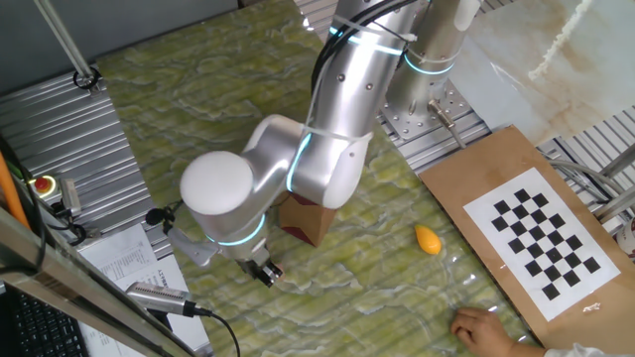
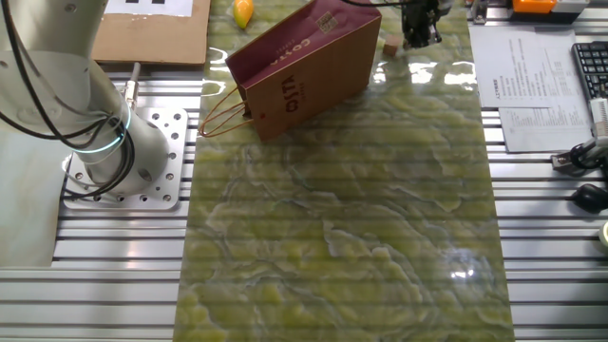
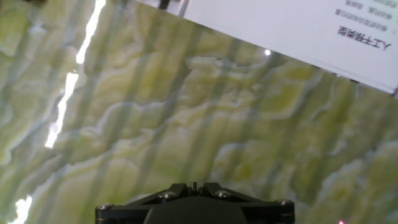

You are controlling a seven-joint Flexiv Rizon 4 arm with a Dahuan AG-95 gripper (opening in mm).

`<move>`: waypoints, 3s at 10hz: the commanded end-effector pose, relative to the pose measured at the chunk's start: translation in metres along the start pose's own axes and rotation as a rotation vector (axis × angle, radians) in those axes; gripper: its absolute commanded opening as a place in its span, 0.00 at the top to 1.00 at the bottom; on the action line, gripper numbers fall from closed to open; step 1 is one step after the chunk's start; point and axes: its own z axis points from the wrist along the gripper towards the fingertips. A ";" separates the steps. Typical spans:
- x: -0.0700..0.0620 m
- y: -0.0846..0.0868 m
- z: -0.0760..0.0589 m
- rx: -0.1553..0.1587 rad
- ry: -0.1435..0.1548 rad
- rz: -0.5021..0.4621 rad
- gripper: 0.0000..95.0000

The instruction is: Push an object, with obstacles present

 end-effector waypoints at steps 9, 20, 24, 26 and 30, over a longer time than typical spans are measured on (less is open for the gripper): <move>0.013 0.028 0.010 -0.037 0.009 0.074 1.00; 0.014 0.026 0.010 -0.032 0.045 -0.029 1.00; 0.025 0.017 0.006 -0.031 0.045 -0.055 1.00; 0.027 0.017 0.004 -0.033 0.049 -0.060 1.00; 0.030 0.026 0.008 -0.063 0.051 -0.047 1.00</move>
